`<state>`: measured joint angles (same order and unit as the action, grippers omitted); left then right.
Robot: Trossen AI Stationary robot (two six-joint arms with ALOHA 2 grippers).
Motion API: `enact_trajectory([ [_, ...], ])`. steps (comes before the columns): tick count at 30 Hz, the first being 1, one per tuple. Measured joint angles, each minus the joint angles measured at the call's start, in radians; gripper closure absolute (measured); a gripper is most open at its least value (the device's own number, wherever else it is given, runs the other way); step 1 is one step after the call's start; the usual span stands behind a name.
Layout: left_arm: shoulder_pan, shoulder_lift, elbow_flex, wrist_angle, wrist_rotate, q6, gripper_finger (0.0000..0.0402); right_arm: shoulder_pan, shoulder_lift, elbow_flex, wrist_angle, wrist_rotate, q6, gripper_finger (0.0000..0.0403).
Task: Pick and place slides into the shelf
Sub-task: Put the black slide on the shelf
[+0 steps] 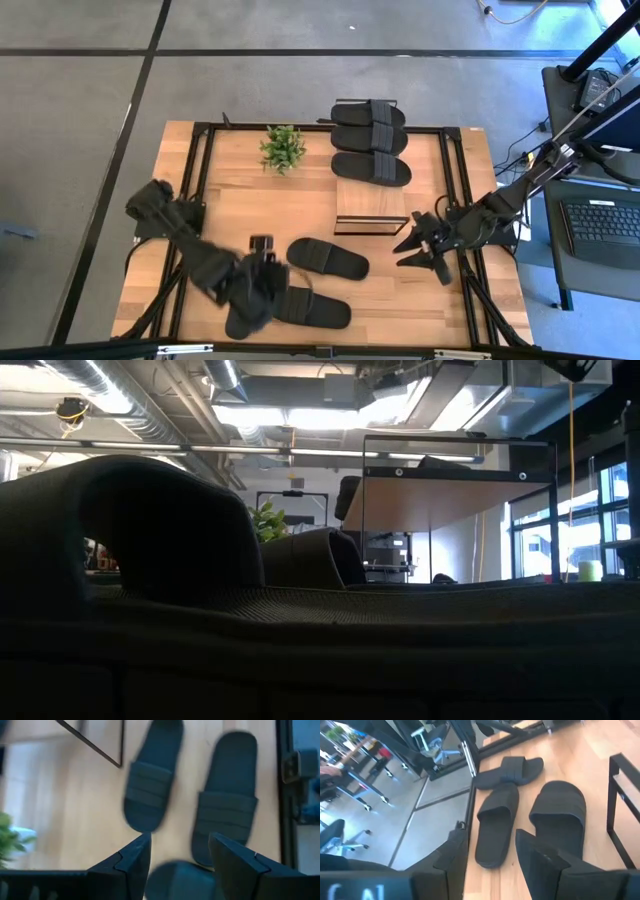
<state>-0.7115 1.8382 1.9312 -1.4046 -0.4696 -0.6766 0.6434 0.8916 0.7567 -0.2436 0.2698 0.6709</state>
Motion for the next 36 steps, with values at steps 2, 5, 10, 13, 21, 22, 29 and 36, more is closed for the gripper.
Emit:
enact_trajectory([
  [2,-0.042,0.038,0.0,-0.002,0.001,-0.055,0.0211,0.0,0.022,0.0,0.0,0.0,0.001,0.0236],
  [5,-0.096,0.098,0.0,-0.003,0.002,-0.152,0.0211,0.0,0.055,0.0,0.0,0.0,0.001,0.0236],
  [10,-0.169,0.197,0.0,-0.095,0.061,-0.356,0.0211,0.0,0.09,0.0,0.008,0.0,0.001,0.0236],
  [13,-0.195,0.258,0.0,-0.168,0.103,-0.431,0.0211,0.0,0.098,0.0,0.008,0.0,-0.001,0.0236],
  [21,-0.188,0.357,-0.001,-0.167,0.084,-0.422,0.0211,-0.014,0.097,0.0,0.012,0.0,-0.002,0.0236],
  [22,-0.184,0.365,-0.001,-0.167,0.085,-0.422,0.0211,-0.017,0.097,0.0,0.013,0.0,-0.002,0.0236],
  [29,-0.176,0.389,-0.039,-0.167,0.086,-0.435,0.0211,-0.032,0.097,0.0,0.015,0.0,-0.003,0.0236],
  [36,-0.189,0.39,-0.155,-0.167,0.097,-0.512,0.0211,-0.033,0.097,0.0,0.014,0.0,-0.003,0.0236],
])
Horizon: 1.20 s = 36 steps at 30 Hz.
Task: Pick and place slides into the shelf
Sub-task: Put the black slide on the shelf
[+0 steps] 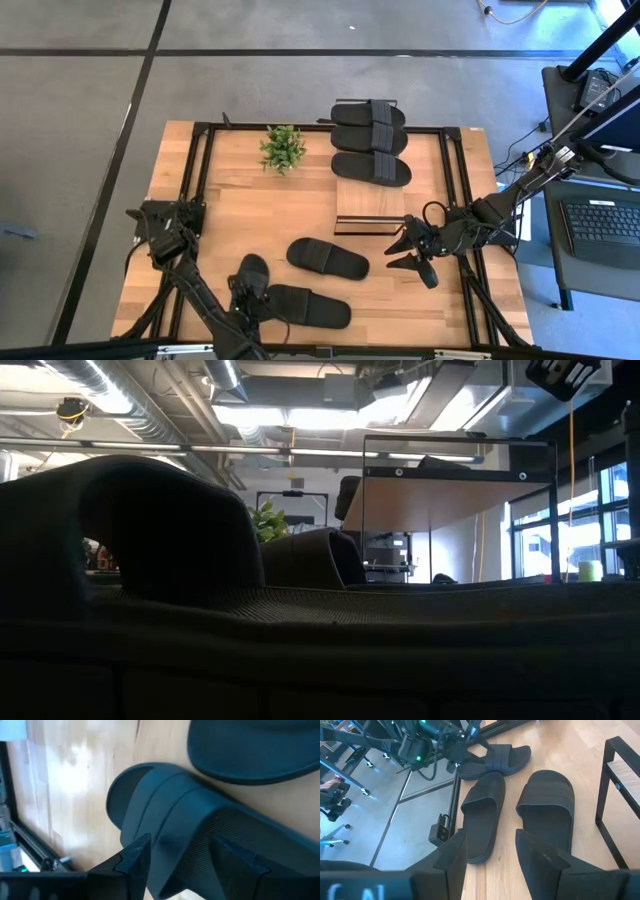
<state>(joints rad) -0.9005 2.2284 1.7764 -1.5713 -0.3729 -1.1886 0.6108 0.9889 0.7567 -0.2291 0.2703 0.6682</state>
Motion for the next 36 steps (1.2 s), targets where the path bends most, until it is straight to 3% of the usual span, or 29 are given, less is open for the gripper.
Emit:
enact_trajectory([
  [11,0.027,0.0,-0.101,0.001,-0.007,-0.006,0.0211,0.0,0.0,0.0,0.0,0.0,-0.027,0.0236],
  [29,0.096,0.0,-0.106,0.064,-0.011,-0.003,0.0214,0.0,-0.001,0.0,0.0,0.0,-0.049,0.0236],
  [32,0.106,0.0,-0.106,0.061,-0.01,0.039,0.0234,0.0,-0.001,0.0,0.0,0.0,-0.048,0.0236],
  [36,0.126,0.0,-0.106,0.063,-0.01,0.07,0.0291,0.0,-0.001,0.0,0.0,0.0,-0.045,0.0236],
])
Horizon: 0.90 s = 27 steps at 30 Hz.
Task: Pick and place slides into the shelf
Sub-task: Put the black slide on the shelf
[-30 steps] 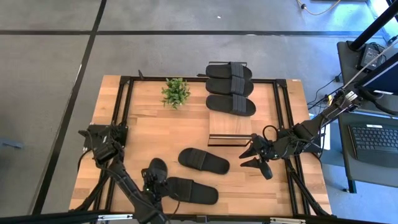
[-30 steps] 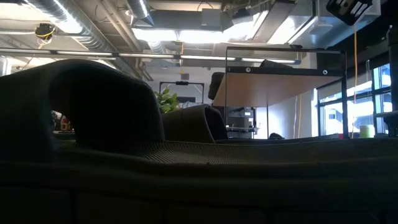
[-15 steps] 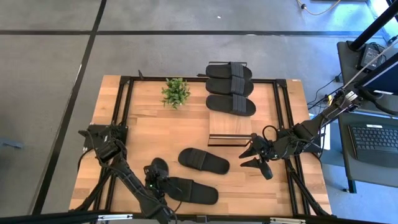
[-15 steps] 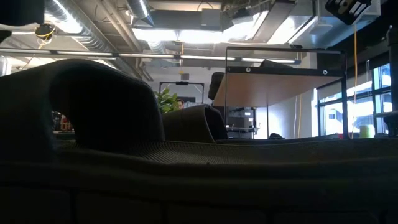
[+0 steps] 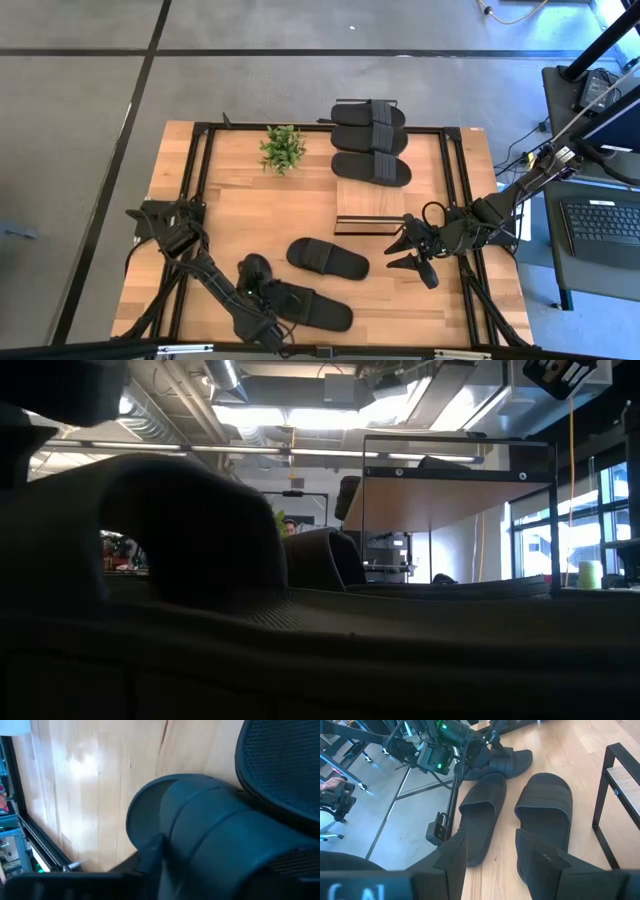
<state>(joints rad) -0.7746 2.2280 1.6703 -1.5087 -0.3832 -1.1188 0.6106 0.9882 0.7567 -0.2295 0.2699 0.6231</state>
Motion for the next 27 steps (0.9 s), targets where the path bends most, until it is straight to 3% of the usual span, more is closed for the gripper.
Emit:
enact_trajectory([
  [6,0.031,0.0,0.0,0.005,-0.001,0.027,0.039,0.0,0.0,0.0,0.0,0.0,0.0,0.0236],
  [15,0.066,-0.065,0.0,-0.017,0.048,0.06,0.0395,0.0,0.0,0.0,0.0,0.0,0.0,0.0236],
  [22,0.066,-0.303,0.0,-0.027,0.061,0.057,0.0398,0.0,0.0,0.0,0.0,0.0,0.0,0.0236],
  [27,0.088,-0.502,0.001,0.081,0.028,0.08,0.0399,0.0,0.0,0.0,0.0,0.0,0.0,0.0236],
])
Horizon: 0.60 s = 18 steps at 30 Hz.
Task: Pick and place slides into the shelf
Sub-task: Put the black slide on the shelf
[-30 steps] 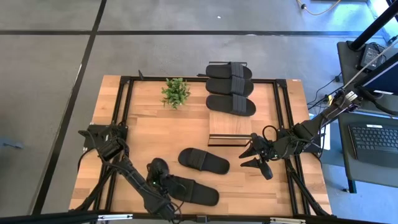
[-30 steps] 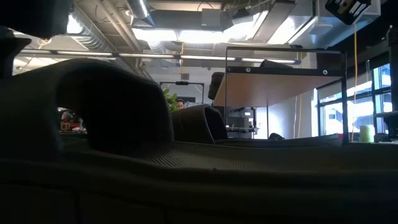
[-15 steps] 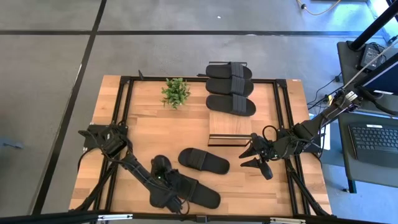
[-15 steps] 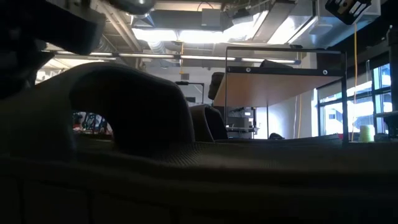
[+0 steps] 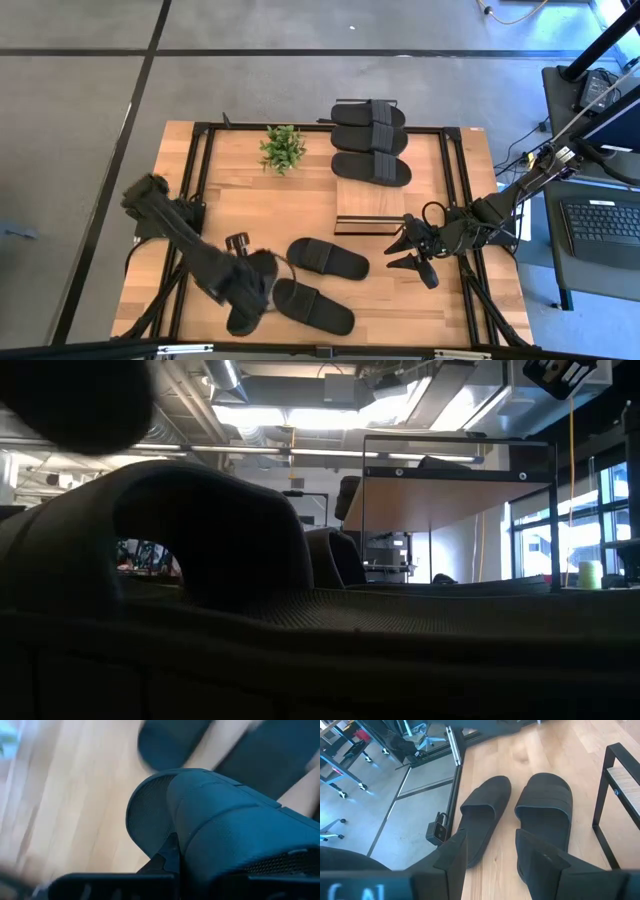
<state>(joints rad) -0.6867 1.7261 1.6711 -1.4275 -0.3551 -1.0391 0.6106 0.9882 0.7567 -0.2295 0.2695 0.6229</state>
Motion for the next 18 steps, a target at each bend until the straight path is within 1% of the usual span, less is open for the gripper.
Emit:
enact_trajectory([
  [2,0.025,-0.065,0.0,0.073,-0.063,0.055,0.0399,0.0,0.0,0.0,0.0,0.0,0.0,0.0236],
  [4,0.055,-0.125,0.0,0.148,-0.146,0.16,0.0399,0.0,0.0,0.0,0.0,0.0,0.005,0.0236],
  [6,0.093,-0.174,0.0,0.236,-0.23,0.315,0.0399,0.0,0.0,0.0,0.0,-0.004,0.039,0.0236],
  [8,0.145,-0.208,0.001,0.329,-0.274,0.508,0.0399,0.0,0.0,0.0,0.001,-0.042,0.086,0.0236],
  [11,0.246,-0.224,0.001,0.468,-0.264,0.823,0.0399,0.0,0.0,0.0,0.001,-0.155,0.189,0.0236],
  [15,0.393,-0.211,0.002,0.6,-0.136,1.174,0.0399,0.007,0.0,0.0,0.002,-0.294,0.383,0.0236],
  [18,0.497,-0.182,0.001,0.646,-0.071,1.37,0.0399,0.029,0.0,0.0,0.001,-0.337,0.493,0.0236],
])
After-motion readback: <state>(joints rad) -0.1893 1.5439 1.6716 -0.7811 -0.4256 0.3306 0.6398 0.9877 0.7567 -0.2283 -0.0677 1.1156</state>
